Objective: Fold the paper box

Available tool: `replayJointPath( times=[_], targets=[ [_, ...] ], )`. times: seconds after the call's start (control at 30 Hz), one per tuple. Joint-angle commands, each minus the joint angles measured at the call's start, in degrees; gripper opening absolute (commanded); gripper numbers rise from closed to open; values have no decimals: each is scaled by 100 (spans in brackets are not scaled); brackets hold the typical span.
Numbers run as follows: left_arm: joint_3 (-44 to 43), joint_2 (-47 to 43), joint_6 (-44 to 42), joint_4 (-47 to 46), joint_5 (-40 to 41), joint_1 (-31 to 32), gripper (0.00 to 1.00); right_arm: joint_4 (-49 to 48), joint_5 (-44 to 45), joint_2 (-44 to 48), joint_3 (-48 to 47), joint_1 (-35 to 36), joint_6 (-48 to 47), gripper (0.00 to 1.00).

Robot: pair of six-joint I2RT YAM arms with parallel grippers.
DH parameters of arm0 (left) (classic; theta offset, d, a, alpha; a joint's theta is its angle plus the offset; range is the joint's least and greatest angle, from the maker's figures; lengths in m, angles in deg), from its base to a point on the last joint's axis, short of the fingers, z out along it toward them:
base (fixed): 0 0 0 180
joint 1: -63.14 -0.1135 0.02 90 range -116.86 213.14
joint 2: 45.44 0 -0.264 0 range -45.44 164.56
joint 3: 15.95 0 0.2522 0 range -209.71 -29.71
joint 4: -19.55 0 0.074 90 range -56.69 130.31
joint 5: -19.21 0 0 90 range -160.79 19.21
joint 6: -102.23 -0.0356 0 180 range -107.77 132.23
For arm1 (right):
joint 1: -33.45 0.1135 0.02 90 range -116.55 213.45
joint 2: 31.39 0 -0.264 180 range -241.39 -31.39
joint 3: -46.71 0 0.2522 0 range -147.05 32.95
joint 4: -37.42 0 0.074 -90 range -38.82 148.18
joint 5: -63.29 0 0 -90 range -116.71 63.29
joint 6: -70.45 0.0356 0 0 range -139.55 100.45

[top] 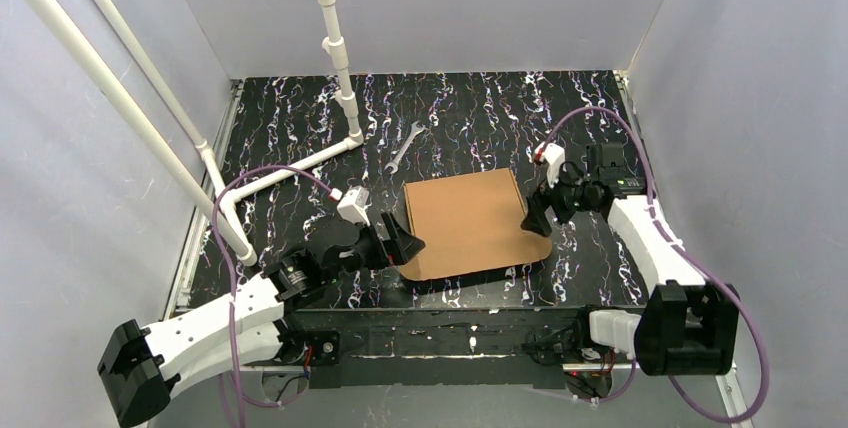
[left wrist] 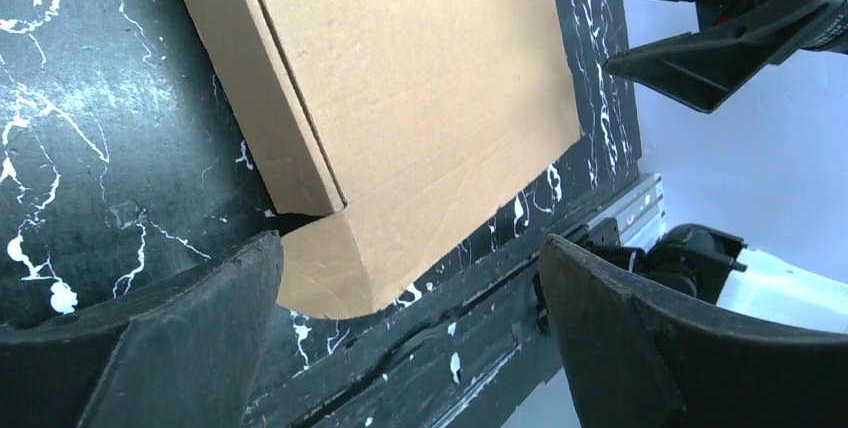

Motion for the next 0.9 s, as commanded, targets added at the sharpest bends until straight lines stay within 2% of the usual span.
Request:
replayJointPath(
  times=[0.0, 0.2, 0.27, 0.4, 0.5, 0.73, 0.87],
  targets=[
    [11, 224, 282, -276, 431, -45, 98, -1558, -505, -616, -140, -167, 2013, 98],
    [65, 453, 481, -429, 556, -90, 98, -3132, -970, -1501, 7, -729, 3867, 97],
    [127, 453, 531, -504, 562, -106, 98, -3411, -1286, -1759, 53, -815, 4154, 91],
    [219, 497, 578, -665, 537, -164, 98, -3901, -1710, -2165, 201, -820, 4516, 72],
    [276, 656, 593, -822, 455, -233, 98, -4034, -1903, -2377, 251, -817, 4638, 63],
    [495, 1103, 681, -1725, 51, -496, 98, -4071, -2010, -2696, 313, -822, 4689, 52],
    [454, 1382, 699, -1899, -72, -598, 98, -4046, -2012, -2839, 360, -860, 4655, 40]
  ],
)
